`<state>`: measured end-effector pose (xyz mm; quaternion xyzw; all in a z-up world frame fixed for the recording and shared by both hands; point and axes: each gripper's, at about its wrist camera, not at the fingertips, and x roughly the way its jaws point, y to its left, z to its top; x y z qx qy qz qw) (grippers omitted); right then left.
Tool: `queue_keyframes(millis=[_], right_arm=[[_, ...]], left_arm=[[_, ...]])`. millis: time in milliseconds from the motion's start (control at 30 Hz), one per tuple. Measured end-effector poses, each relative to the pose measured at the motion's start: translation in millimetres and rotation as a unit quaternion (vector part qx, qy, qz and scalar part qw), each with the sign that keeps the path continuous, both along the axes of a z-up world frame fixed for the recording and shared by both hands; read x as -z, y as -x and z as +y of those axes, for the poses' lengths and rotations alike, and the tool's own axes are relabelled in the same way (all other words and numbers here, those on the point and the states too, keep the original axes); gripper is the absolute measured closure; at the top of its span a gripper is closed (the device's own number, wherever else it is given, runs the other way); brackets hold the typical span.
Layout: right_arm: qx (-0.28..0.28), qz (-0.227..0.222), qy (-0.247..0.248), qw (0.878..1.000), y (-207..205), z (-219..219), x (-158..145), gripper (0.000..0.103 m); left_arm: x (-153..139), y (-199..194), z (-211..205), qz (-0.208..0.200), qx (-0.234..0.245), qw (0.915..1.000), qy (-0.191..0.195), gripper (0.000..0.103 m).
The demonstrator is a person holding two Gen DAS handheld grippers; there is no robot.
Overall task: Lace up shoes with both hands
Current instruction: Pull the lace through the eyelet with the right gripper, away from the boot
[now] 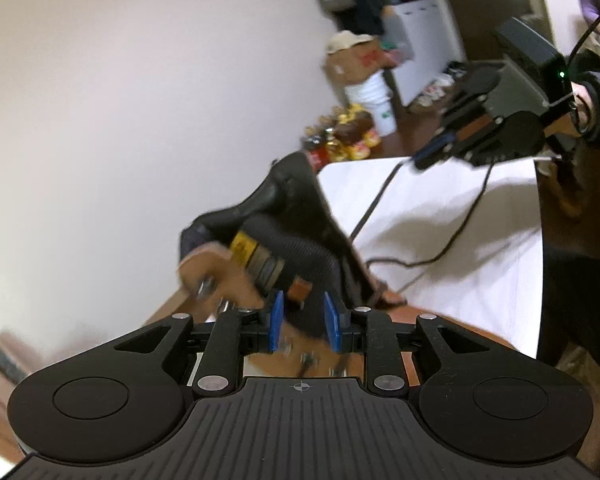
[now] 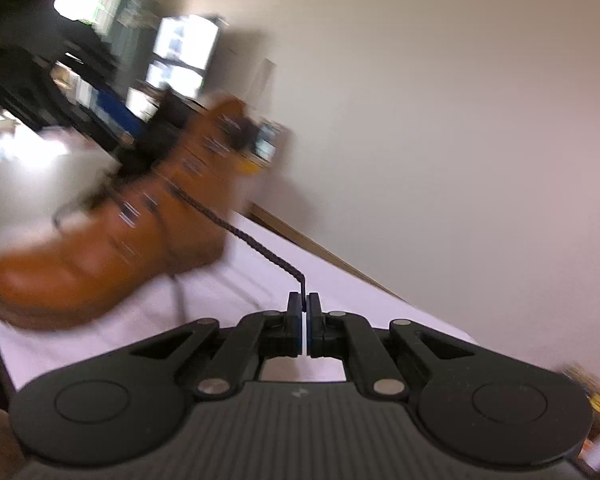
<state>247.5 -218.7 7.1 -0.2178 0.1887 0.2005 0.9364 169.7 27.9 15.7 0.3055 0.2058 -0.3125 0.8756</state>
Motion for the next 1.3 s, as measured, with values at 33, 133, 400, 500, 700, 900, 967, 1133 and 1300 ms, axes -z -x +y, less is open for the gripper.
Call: queue_keyframes(millis=[33,133,400,500,700,900,967,1133,1300], right_arm=[[0.028,0.003,0.004,1.000,2.9,-12.5,1.1,0.101],[0.092,0.011,0.014,0.996,11.5,-43.9,4.4,0.101],[0.243,0.032,0.033,0.969,27.7,-116.1,20.9,0.101],[0.283,0.043,0.028,0.958,31.5,-141.4,27.0,0.101],[0.302,0.064,0.024,0.951,42.1,-163.4,36.7,0.101],[0.285,0.086,0.022,0.954,34.2,-156.0,50.4,0.097],[0.290,0.086,0.012,0.953,34.4,-157.4,52.7,0.096],[0.298,0.082,-0.007,0.951,44.9,-164.6,50.7,0.089],[0.273,0.098,-0.074,0.954,56.8,-169.8,47.0,0.088]], left_arm=[[0.4,4.6,4.1,0.002,-0.009,1.0000,0.004,0.077],[2.9,14.8,13.8,0.011,-0.030,0.9994,0.013,0.076],[20.7,19.5,3.5,0.031,-0.042,0.9984,0.023,0.076],[26.6,15.3,-8.3,0.032,-0.038,0.9985,0.024,0.076],[28.1,13.1,-22.5,0.027,-0.029,0.9988,0.028,0.076],[23.4,17.7,-26.5,0.022,-0.026,0.9989,0.033,0.076],[20.4,20.8,-29.9,0.021,-0.019,0.9989,0.036,0.076],[18.0,26.3,-60.3,0.023,0.031,0.9982,0.045,0.076],[25.1,26.0,-101.0,0.030,0.091,0.9942,0.050,0.074]])
